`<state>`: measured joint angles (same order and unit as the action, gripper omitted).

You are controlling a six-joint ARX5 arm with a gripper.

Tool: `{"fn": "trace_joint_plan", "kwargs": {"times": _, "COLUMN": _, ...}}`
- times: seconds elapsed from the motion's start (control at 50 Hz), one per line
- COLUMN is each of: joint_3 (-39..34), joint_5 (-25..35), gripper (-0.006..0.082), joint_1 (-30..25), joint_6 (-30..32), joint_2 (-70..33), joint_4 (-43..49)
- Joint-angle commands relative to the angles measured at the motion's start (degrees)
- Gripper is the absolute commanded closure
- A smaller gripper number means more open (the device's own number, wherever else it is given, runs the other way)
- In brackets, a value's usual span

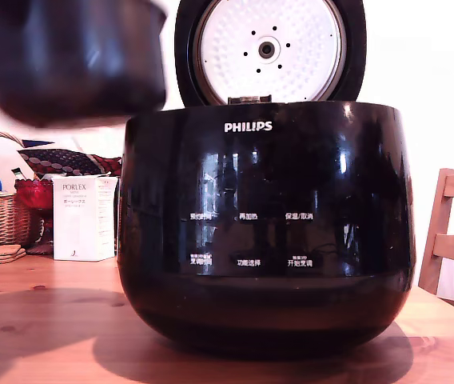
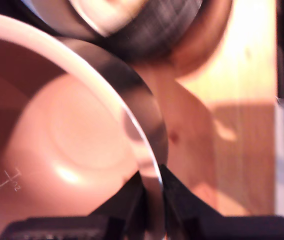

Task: Place the pot you are holding inside the rice cooker

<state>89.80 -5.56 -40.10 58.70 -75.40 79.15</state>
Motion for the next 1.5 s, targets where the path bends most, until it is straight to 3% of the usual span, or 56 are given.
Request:
{"fn": "trace_joint_plan", "kwargs": {"times": 0.0, "joint_3": 2.47, "joint_5": 1.49, "gripper": 0.0791, "joint_1": -0.96, "joint_6": -0.22, "joint_2": 2.01, "joint_4": -1.84}}
{"fn": "trace_joint_plan", "kwargs": {"times": 1.02, "joint_3": 2.97, "joint_5": 6.88, "gripper": 0.0791, "joint_1": -11.67, "joint_6": 1.81, "joint_2": -5.68, "joint_4": -11.58}}
{"fn": "trace_joint_plan", "kwargs": {"times": 1.48, "joint_3": 2.97, "joint_5": 9.11, "gripper": 0.0791, "joint_1": -12.74, "joint_6": 3.32, "joint_2": -10.12, "joint_4": -15.37}}
